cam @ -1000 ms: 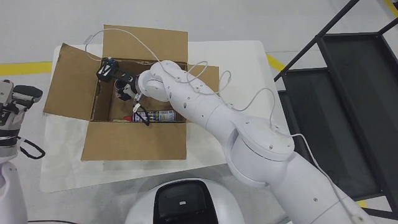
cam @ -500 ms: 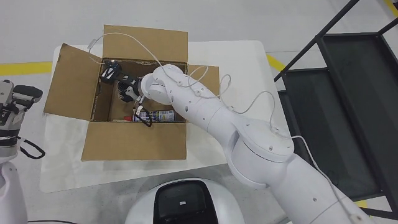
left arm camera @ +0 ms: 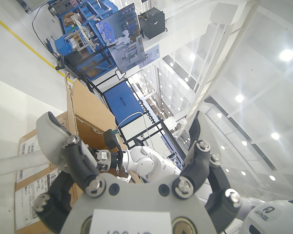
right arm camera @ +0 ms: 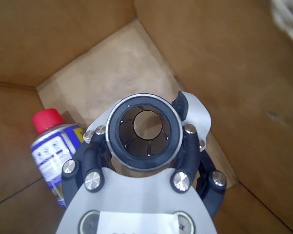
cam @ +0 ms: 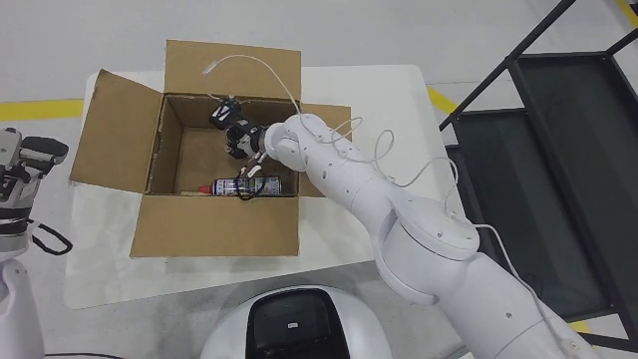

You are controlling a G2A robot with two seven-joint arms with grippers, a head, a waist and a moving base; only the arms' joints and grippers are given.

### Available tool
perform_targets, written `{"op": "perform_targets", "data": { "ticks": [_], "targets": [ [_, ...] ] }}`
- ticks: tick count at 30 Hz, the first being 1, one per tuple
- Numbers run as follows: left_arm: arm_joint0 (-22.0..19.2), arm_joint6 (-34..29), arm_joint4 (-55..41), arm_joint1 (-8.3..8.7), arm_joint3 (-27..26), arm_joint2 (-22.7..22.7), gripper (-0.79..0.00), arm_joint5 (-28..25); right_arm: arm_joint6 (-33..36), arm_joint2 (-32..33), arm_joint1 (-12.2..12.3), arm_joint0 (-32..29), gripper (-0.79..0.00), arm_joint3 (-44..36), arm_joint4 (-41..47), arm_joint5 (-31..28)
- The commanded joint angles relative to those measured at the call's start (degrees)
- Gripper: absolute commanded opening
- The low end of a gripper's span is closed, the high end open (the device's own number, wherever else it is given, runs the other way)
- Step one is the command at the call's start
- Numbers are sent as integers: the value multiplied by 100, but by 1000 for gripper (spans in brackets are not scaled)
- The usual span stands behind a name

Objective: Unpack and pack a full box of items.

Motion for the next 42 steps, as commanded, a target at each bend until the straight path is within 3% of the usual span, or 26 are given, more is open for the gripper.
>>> {"op": "perform_targets", "data": {
  "ticks": [1, 15, 17, 18, 19, 21, 32, 42],
  "targets": [
    [0, 0, 0, 0, 0, 0, 0, 0, -31, 54, 45, -19, -785, 4, 4, 101],
    [0, 0, 0, 0, 0, 0, 0, 0, 718, 373, 362, -214, -763, -702, -131, 495],
    [0, 0, 0, 0, 0, 0, 0, 0, 846, 401, 398, -242, -489, -827, -178, 574],
    [0, 0, 0, 0, 0, 0, 0, 0, 886, 429, 422, -270, -274, -897, -186, 602],
    [0, 0, 0, 0, 0, 0, 0, 0, 923, 454, 447, -294, -166, -958, -209, 631],
    [0, 0, 0, 0, 0, 0, 0, 0, 1000, 510, 508, -347, -68, -1109, -277, 703],
    [0, 0, 0, 0, 0, 0, 0, 0, 1318, 889, 905, -655, -74, -2158, -760, 950],
    [0, 0, 0, 0, 0, 0, 0, 0, 1612, 1846, 1655, -1683, -99, -4542, -1628, 899]
  ]
}}
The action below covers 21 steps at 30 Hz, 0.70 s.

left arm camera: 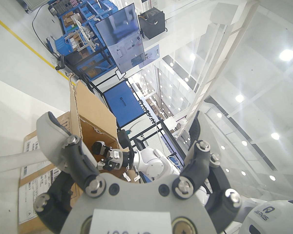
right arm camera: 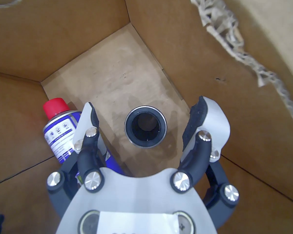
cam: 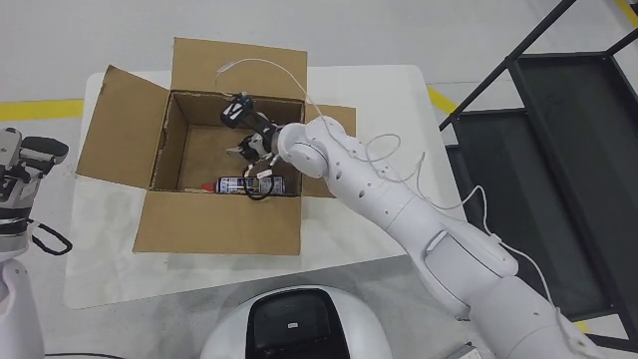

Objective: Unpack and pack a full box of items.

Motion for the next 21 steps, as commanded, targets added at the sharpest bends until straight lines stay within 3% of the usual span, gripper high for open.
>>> {"op": "perform_targets", "data": {
  "ticks": [1, 6, 12, 21],
  "targets": [
    [0, 0, 0, 0, 0, 0, 0, 0, 45, 291, 179, -348, -95, -696, -218, -90],
    [0, 0, 0, 0, 0, 0, 0, 0, 166, 1038, 569, -1336, -95, -2320, -715, -426],
    [0, 0, 0, 0, 0, 0, 0, 0, 88, 1728, 854, -2374, -65, -3831, -1303, -587],
    [0, 0, 0, 0, 0, 0, 0, 0, -868, 2714, 1137, -4013, 0, -5079, -1905, -602]
  ]
}}
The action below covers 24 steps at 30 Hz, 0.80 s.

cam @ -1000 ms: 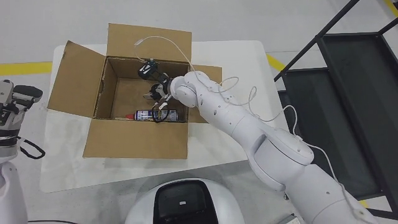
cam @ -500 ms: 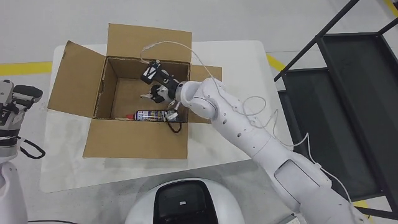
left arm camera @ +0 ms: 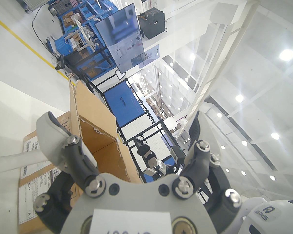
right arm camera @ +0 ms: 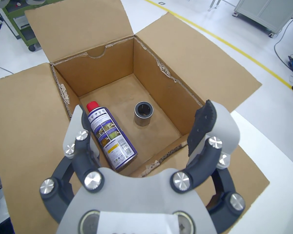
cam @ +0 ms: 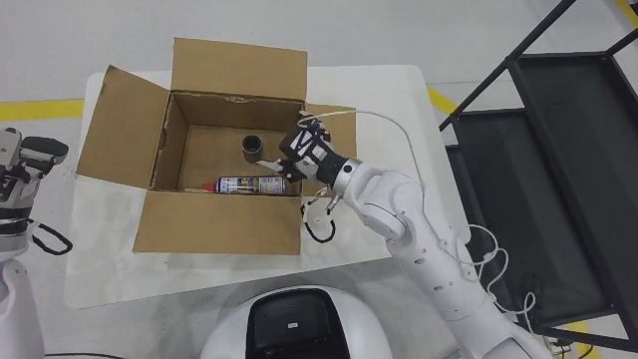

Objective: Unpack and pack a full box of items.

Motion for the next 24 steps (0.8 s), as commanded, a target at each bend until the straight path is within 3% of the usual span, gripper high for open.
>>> {"op": "perform_targets", "data": {
  "ticks": [1, 12, 24],
  "targets": [
    [0, 0, 0, 0, 0, 0, 0, 0, -268, 266, 63, -475, 0, -229, -92, -32],
    [0, 0, 0, 0, 0, 0, 0, 0, -1845, 1342, 274, -2535, 0, -801, -333, 63],
    [0, 0, 0, 0, 0, 0, 0, 0, -2545, 1664, 334, -2870, 0, -127, -2, -20]
  ]
}}
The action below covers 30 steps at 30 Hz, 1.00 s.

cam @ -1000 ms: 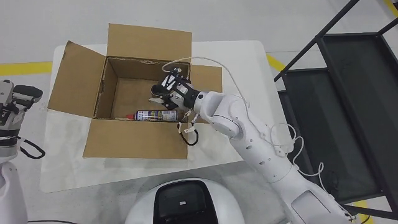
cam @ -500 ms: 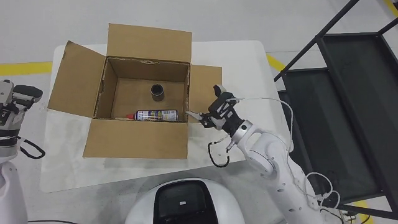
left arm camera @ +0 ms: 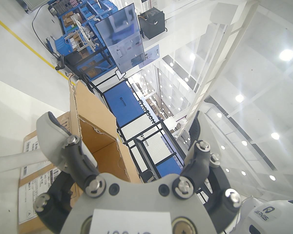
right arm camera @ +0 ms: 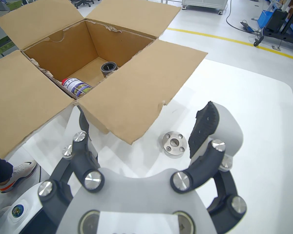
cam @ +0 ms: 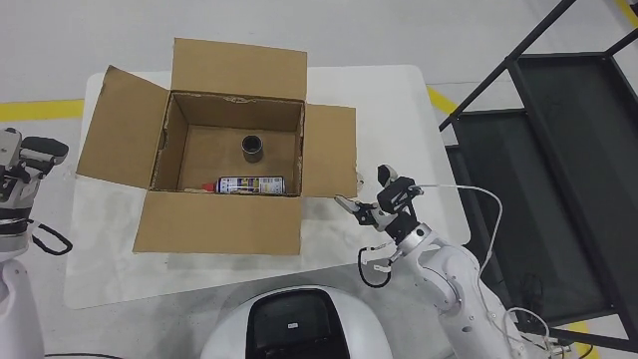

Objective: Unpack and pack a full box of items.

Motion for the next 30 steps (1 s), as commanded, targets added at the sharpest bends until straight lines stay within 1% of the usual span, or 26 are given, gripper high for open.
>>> {"op": "perform_targets", "data": {
  "ticks": [1, 10, 14, 20, 26, 30],
  "targets": [
    [0, 0, 0, 0, 0, 0, 0, 0, -153, 29, 8, -28, 0, 128, 33, -38],
    [0, 0, 0, 0, 0, 0, 0, 0, -752, 278, 55, -401, 0, 378, 103, -68],
    [0, 0, 0, 0, 0, 0, 0, 0, -753, 332, 73, -420, 0, 559, 185, -152],
    [0, 0, 0, 0, 0, 0, 0, 0, -421, 257, 70, -87, 0, 1046, 414, -83],
    [0, 0, 0, 0, 0, 0, 0, 0, -297, 77, 56, 322, 0, 1567, 577, -118],
    [0, 0, 0, 0, 0, 0, 0, 0, 71, -139, 33, 676, 0, 1848, 605, 12]
  ]
}}
